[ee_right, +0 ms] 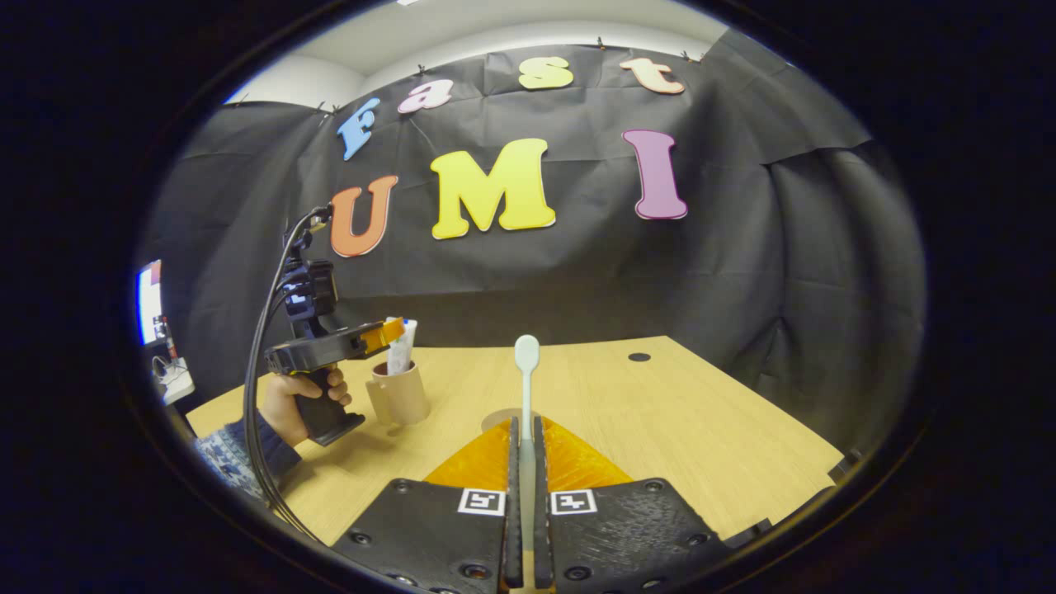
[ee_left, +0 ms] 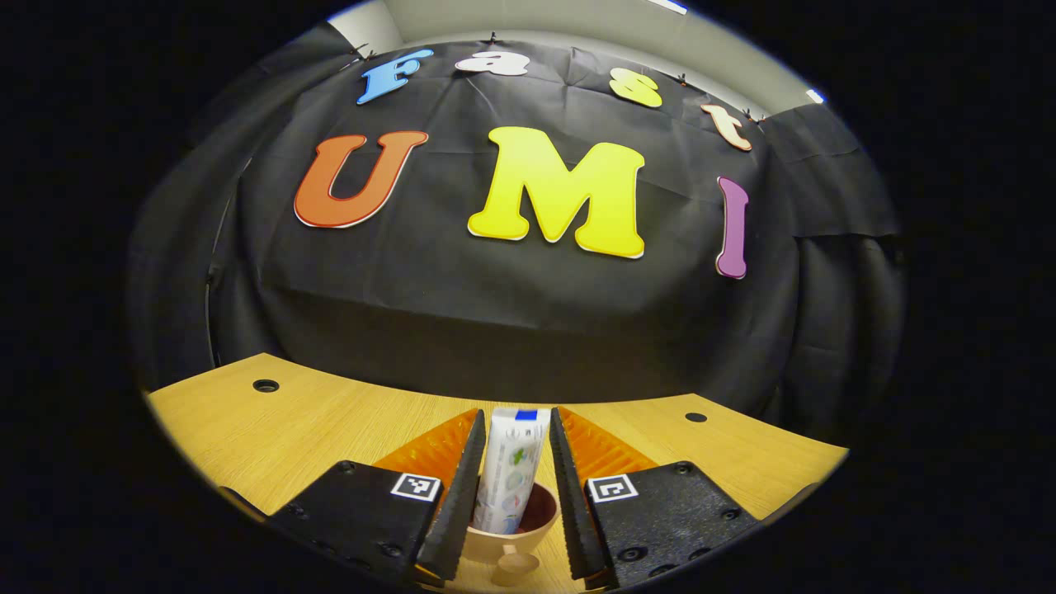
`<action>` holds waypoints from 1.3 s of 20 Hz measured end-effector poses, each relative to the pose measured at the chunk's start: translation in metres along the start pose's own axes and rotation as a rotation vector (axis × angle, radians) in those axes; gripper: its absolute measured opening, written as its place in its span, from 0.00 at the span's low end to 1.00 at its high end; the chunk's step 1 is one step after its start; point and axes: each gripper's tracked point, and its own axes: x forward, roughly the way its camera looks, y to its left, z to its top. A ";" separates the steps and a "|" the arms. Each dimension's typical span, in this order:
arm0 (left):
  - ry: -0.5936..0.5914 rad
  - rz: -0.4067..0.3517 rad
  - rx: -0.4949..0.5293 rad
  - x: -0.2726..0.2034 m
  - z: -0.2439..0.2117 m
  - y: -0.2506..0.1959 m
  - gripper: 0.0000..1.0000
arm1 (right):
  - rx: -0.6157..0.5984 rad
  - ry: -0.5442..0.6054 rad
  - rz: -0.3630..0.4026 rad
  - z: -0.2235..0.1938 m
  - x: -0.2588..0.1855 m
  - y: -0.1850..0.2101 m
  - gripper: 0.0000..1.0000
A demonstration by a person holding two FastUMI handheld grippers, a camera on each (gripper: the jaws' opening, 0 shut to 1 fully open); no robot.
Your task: Put the toothbrush and toothpaste on the desktop into the cup, then pick up the cup and place it on the coaster on the desktop.
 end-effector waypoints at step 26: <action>-0.031 0.133 0.052 -0.214 -0.004 0.044 0.98 | -0.040 -0.018 0.145 0.053 0.053 0.106 0.05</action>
